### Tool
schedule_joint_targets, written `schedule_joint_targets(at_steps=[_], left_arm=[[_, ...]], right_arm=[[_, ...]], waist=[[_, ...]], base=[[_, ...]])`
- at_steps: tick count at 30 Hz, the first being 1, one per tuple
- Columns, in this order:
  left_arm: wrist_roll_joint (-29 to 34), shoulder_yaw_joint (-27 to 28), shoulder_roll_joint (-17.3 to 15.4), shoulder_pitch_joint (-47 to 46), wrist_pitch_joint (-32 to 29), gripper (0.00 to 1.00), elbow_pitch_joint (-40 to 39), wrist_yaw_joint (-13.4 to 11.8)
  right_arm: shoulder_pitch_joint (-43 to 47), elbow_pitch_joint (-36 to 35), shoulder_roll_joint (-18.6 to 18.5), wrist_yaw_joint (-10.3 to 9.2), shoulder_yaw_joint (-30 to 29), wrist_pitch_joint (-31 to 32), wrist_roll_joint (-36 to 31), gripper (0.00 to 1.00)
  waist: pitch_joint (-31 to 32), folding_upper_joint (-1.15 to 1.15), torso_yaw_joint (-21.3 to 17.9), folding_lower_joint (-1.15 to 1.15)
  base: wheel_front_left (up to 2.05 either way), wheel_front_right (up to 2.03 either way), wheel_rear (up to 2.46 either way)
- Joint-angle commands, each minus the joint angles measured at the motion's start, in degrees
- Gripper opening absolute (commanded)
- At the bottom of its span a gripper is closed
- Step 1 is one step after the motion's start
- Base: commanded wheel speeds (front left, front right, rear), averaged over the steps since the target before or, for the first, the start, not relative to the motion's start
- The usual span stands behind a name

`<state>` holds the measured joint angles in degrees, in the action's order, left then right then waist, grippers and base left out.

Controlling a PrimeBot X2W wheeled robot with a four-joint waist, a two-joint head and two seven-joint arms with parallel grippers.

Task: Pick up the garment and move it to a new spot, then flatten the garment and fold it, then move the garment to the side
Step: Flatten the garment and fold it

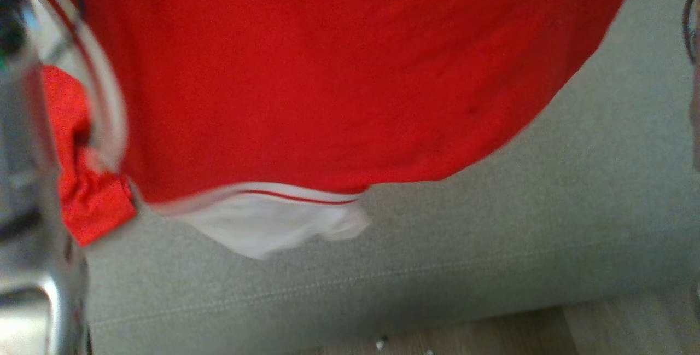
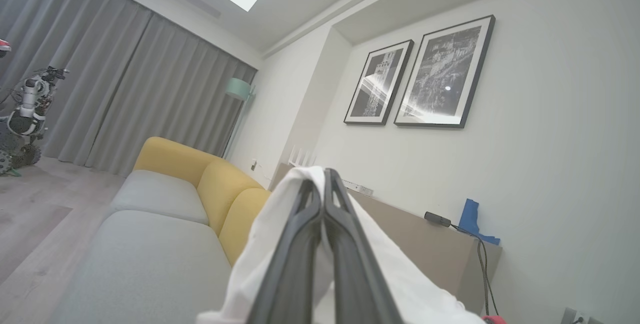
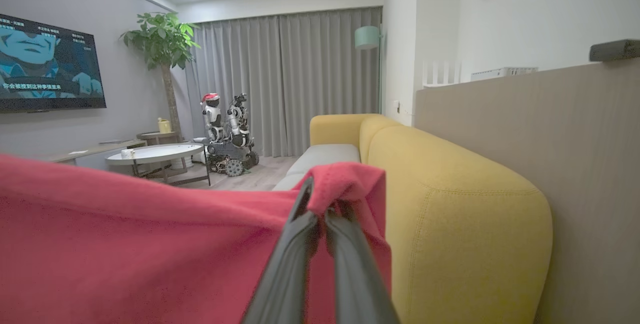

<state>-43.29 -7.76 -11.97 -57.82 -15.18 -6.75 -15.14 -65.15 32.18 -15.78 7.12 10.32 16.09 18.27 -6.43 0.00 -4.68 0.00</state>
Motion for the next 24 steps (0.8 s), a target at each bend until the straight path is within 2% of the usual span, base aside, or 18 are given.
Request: schedule_joint_targets(at_steps=[1, 6, 10, 11, 19, 22, 24], left_arm=[[0.45, 1.37, -2.82, -6.33, -1.19, 0.0, 1.16, -0.19], [3.31, -1.02, -2.1, -22.11, -0.84, 0.0, 11.28, 0.54], [6.99, -3.12, -0.54, -34.04, 5.54, 0.0, 22.57, 3.11], [6.99, -3.12, -0.54, -34.04, 5.54, 0.0, 22.57, 3.11], [9.33, -3.24, 4.25, -50.99, 20.27, 0.0, 40.6, 6.31], [9.97, -4.29, 5.25, -52.57, 24.11, 0.0, 44.68, 8.11], [10.04, -5.09, 5.76, -52.11, 25.47, 0.0, 47.03, 9.43]], right_arm=[[-5.06, -2.52, 0.44, 0.36, -0.77, 1.59, 0.49, 0.0], [-16.19, -1.78, 0.47, 0.36, -3.78, 1.78, -2.52, 0.0], [-25.48, 3.57, 0.94, 0.36, -3.93, -2.74, -8.39, 0.0], [-25.48, 3.57, 0.94, 0.36, -3.93, -2.74, -8.39, 0.0], [-40.79, 14.78, 3.19, 0.36, -13.76, -20.04, -16.24, 0.0], [-42.29, 18.38, 4.4, 0.36, -18.12, -26.44, -15.92, 0.0], [-41.72, 21.83, 5.95, 0.36, -21.32, -27.74, -13.2, 0.0]], waist=[[-5.27, 0.0, -0.34, 0.0], [-16.8, 0.0, 0.78, 0.0], [-22.22, 0.0, 2.87, 0.0], [-22.22, 0.0, 2.87, 0.0], [-28.47, 0.0, 6.22, 0.0], [-30.77, 0.0, 7.32, 0.0], [-32.43, 0.0, 7.73, 0.0]], base=[[0.0, 0.0, 0.0], [0.0, 0.0, 0.0], [0.0, 0.0, 0.0], [0.0, 0.0, 0.0], [0.0, 0.0, 0.0], [0.0, 0.0, 0.0], [0.0, 0.0, 0.0]])
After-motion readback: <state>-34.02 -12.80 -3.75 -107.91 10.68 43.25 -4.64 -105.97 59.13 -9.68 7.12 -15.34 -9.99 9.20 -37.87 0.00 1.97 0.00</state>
